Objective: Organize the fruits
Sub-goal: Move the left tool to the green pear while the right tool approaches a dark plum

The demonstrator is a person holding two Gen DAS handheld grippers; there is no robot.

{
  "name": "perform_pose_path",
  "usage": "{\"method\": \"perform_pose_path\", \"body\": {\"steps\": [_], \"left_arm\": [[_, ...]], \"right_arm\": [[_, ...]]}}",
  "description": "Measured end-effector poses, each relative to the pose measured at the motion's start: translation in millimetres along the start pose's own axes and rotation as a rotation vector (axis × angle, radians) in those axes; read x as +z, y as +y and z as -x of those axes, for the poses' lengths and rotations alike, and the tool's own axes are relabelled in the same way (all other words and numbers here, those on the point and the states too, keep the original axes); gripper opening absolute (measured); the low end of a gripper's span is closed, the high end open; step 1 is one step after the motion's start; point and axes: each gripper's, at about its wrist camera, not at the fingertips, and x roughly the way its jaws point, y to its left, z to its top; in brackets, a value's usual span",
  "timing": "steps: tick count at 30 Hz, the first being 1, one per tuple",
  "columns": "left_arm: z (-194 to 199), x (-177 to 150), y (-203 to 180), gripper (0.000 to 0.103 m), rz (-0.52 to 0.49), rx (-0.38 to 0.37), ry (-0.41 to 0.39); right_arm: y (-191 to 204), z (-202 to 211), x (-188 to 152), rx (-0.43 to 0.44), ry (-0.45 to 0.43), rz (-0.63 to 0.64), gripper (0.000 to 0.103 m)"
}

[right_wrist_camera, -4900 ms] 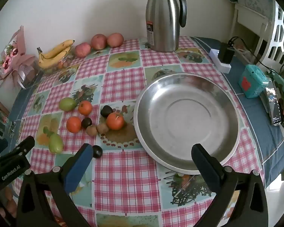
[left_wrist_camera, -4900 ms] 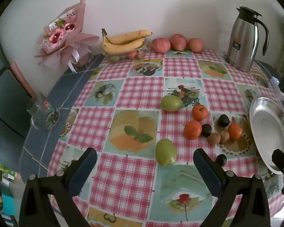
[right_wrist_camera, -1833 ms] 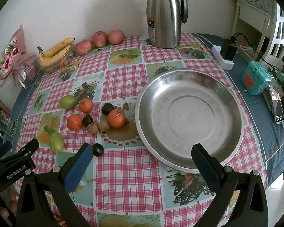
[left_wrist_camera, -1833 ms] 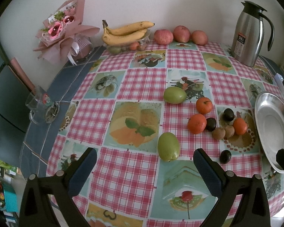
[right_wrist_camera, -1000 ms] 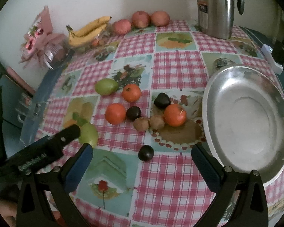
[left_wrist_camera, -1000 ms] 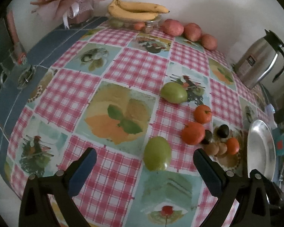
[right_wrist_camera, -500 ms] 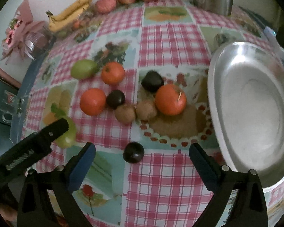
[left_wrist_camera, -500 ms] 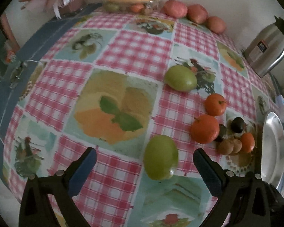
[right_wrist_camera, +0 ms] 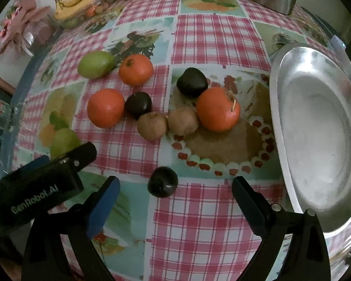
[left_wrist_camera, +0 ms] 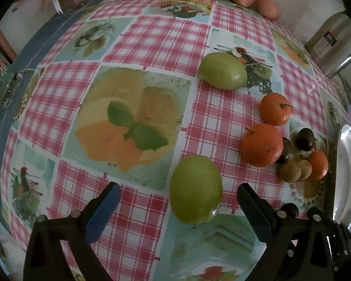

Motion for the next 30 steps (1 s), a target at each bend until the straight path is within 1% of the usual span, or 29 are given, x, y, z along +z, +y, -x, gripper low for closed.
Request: {"method": "perform_pose_path", "body": {"steps": [3,6,8,12,17,18,21,27,30], "left_arm": [[-3,-1,2,0.100,0.005,0.011,0.003],[-10,7,10,0.100,0.012,0.027,0.005],[-12,9,13,0.100,0.011,0.030,0.006],[-15,11,16,0.100,0.012,0.021,0.006],[-16,9,21,0.099,0.021,0.008,0.002],[-13,8,22,0.099,0.021,0.007,0.003],[-14,8,25,0.099,0.022,0.010,0.001],[-18,6,33,0.099,0.038,-0.012,-0.006],[-14,1,30,0.096,0.033,-0.004,-0.010]], "right_arm": [[5,-2,-1,-0.038,0.007,0.023,0.097],[7,-5,-1,-0.095,0.019,0.032,0.097],[15,-10,0,-0.116,0.020,0.030,0.098],[18,-13,2,-0.119,0.014,0.019,0.098],[17,-17,1,-0.122,0.018,-0.020,0.103],[17,-20,3,-0.133,0.031,-0.035,0.103],[12,-25,5,-0.123,0.040,-0.041,0.103],[8,-28,4,-0.122,0.034,-0.039,0.103],[6,-26,3,-0.126,0.051,-0.042,0.102]]}}
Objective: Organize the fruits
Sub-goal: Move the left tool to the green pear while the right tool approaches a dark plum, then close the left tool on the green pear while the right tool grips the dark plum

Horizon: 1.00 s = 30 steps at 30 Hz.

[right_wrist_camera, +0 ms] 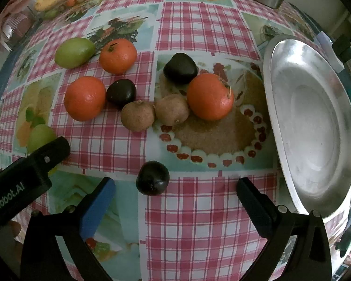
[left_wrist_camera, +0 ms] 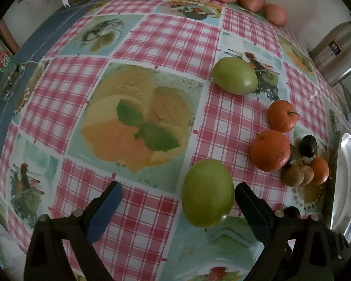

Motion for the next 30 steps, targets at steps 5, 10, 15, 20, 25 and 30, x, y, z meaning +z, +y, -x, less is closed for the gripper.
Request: {"method": "perform_pose_path", "body": {"steps": [5,10,15,20,25,30], "left_arm": [[9,-3,-7,0.086,-0.017,-0.030,-0.010],[11,-2,-11,0.073,-0.025,-0.043,-0.016],[22,-5,-16,0.048,-0.021,-0.093,-0.018],[28,-5,-21,0.042,-0.016,-0.124,-0.010],[36,-9,-17,0.042,-0.002,-0.134,-0.022],[54,-7,-14,0.042,0.009,-0.123,-0.033]], "right_arm": [[6,11,1,0.010,-0.035,0.035,0.077],[8,20,-1,0.026,-0.063,0.058,0.037],[3,24,-1,0.086,-0.056,0.045,0.025],[5,30,-4,0.113,-0.051,0.042,0.025],[3,43,-5,0.153,-0.077,0.023,0.025],[-4,66,-3,0.146,-0.141,0.002,0.025]]}}
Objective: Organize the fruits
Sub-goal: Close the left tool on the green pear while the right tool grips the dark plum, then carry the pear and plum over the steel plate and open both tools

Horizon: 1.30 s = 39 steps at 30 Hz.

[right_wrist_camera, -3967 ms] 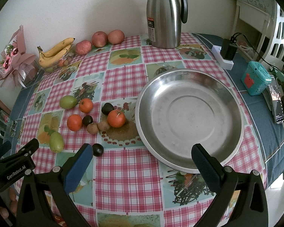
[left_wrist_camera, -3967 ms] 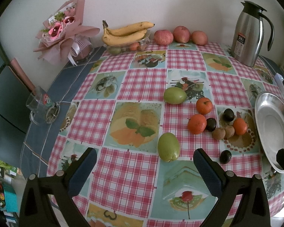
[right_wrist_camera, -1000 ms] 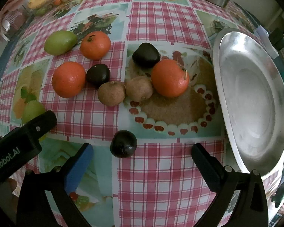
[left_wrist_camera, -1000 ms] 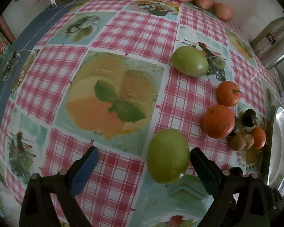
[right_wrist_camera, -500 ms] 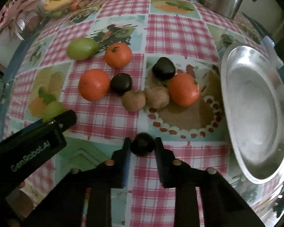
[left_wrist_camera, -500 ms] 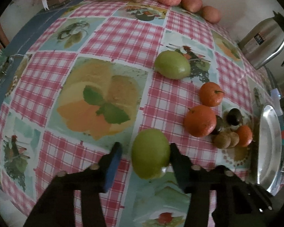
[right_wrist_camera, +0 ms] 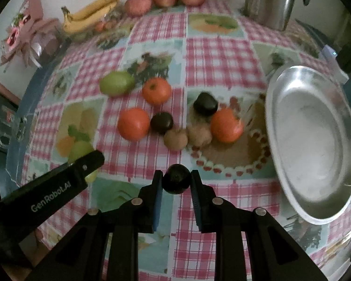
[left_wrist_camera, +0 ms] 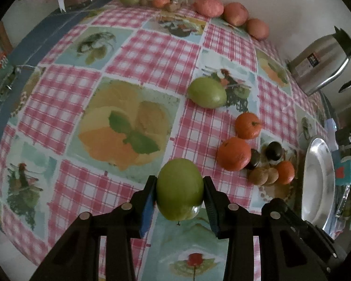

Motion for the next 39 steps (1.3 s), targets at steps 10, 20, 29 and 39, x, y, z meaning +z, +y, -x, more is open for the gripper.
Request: {"method": "perform_pose_path", "body": {"steps": [10,20,29,39], "left_arm": [[32,32,-43,0.042,-0.038,-0.017,-0.042],[34,63,-94,0.042,-0.057,-0.055,-0.069],[35,69,-148,0.042,-0.132,-0.069,-0.105],[11,39,-195,0.042,-0.263,-0.093,-0.058]], "right_arm": [[-18,31,29,-0.060,-0.057,-0.107,0.025],[-57,44,63,-0.084,-0.109,-0.238,0.024],[-114,56,73,-0.091,-0.144,-0.377,0.024],[-179,61,52,-0.181,-0.125,-0.516,0.024]]}}
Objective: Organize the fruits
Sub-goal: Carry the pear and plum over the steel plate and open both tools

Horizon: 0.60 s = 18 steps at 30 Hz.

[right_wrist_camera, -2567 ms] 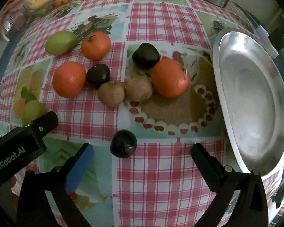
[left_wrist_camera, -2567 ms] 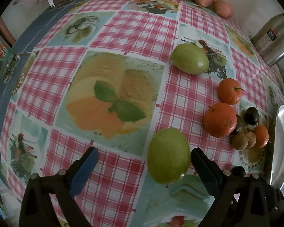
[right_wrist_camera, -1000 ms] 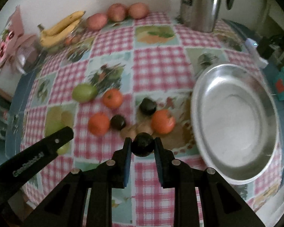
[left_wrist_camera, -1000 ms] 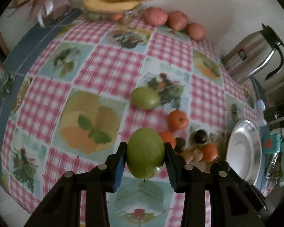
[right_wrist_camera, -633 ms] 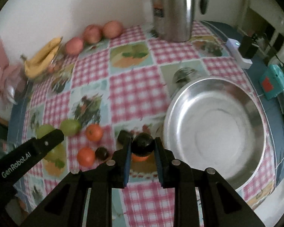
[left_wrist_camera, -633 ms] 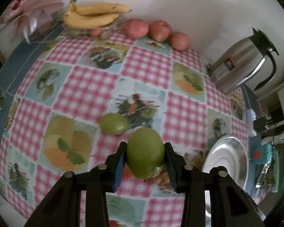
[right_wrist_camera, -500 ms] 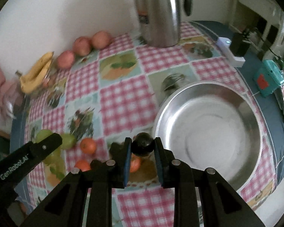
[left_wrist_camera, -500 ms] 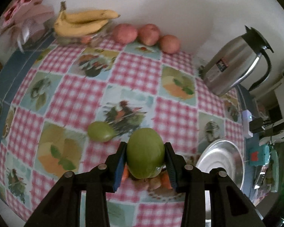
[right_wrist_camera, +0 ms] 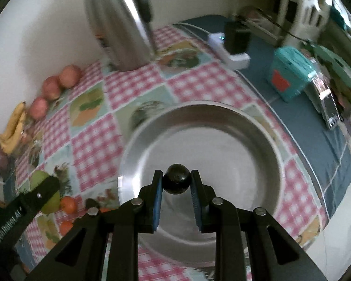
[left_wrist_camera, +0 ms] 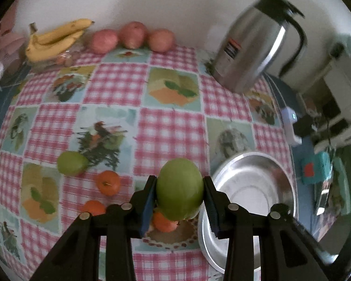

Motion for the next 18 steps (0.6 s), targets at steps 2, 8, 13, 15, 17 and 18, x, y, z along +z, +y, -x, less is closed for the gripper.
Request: {"method": "perform_pose_path", "body": {"steps": [2,8,13,15,17,18], "left_arm": [[-8,-6,-10,0.042,-0.028,-0.004,0.019],[-17,-18,-39,0.042,-0.122,-0.018,0.032],[-23,-28,-58,0.042,-0.191,-0.013,0.040],[-28,-32,-63,0.042,-0.209,-0.013,0.057],[-34,-36,-66,0.042,-0.219,-0.007,0.069],[-37,-38,-67,0.042,-0.225,0.001,0.078]], "right_arm": [[-13,-2,1,-0.010,0.008,-0.030,0.025],[-49,1,7,-0.047,0.004,-0.113,0.025],[-64,4,7,-0.044,0.002,-0.151,0.025],[-65,5,7,-0.045,0.003,-0.155,0.025],[-66,2,6,-0.050,0.016,-0.154,0.025],[-65,-1,5,-0.054,0.025,-0.149,0.025]]}}
